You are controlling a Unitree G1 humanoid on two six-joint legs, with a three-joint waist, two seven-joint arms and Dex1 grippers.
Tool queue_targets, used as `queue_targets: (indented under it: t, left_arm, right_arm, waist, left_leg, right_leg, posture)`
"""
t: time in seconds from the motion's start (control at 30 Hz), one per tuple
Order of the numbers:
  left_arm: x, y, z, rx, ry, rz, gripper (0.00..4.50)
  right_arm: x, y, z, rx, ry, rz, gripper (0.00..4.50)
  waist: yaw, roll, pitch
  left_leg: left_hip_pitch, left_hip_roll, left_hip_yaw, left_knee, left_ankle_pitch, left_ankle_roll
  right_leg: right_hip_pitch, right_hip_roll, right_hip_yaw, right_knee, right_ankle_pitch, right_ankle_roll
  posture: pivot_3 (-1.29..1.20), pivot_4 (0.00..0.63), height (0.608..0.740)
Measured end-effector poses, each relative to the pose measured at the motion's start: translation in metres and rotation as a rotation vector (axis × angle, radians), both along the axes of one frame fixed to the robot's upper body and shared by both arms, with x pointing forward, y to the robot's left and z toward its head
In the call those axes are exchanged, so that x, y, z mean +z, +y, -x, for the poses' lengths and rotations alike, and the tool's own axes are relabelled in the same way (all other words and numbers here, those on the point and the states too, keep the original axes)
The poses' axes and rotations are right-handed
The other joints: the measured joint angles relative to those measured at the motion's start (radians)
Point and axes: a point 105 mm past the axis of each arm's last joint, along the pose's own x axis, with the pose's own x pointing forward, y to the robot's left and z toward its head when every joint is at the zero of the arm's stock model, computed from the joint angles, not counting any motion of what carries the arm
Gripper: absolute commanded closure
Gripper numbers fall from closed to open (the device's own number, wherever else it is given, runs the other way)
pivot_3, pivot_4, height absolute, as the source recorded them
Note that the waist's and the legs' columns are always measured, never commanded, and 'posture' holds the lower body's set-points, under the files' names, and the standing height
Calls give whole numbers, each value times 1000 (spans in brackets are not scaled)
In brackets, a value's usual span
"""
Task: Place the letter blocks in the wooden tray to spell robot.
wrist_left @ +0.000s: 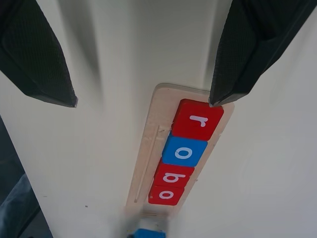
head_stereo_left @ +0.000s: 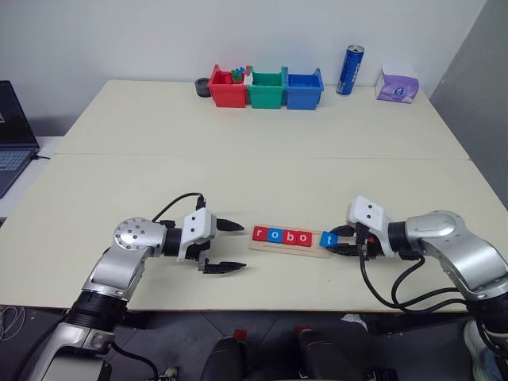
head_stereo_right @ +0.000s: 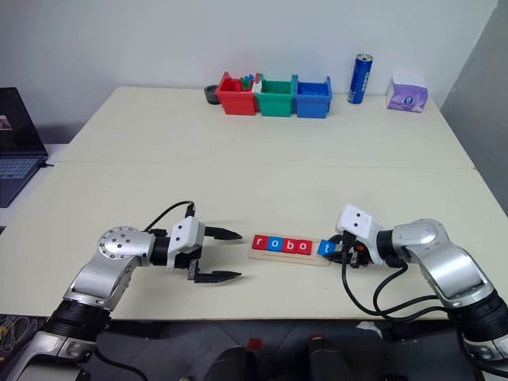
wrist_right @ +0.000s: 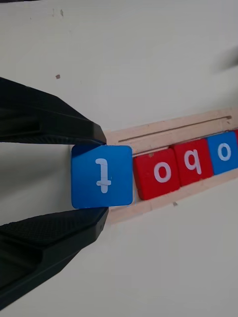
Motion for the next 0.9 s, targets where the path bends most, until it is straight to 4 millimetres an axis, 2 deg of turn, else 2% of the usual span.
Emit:
queue_targets:
  t: [0.3,0.53,0.9]
  left_arm:
    - [1,0,-1,6,-13,3,0]
    - [-3,1,0,21,-5,6,0]
    - [-3,0,2,21,-9,8,0]
  right_arm:
    - [-10,12,-8,18,11,33,3048]
    - [-7,11,-19,0,-5,53,3048]
    - [-8,12,-13,42,35,53,3048]
  waist:
    - [0,0,0]
    - [0,0,0]
    - [0,0,0]
  left_leg:
    - [0,0,0,0,0,0]
    - [0,0,0,0,0,0]
    - [0,0,-1,0,0,0]
  right_leg:
    - [0,0,0,0,0,0]
    - [0,0,-1,0,0,0]
    - [0,0,-1,0,0,-1]
  posture:
    - [0,150,740]
    - [0,150,740]
    - [0,150,740]
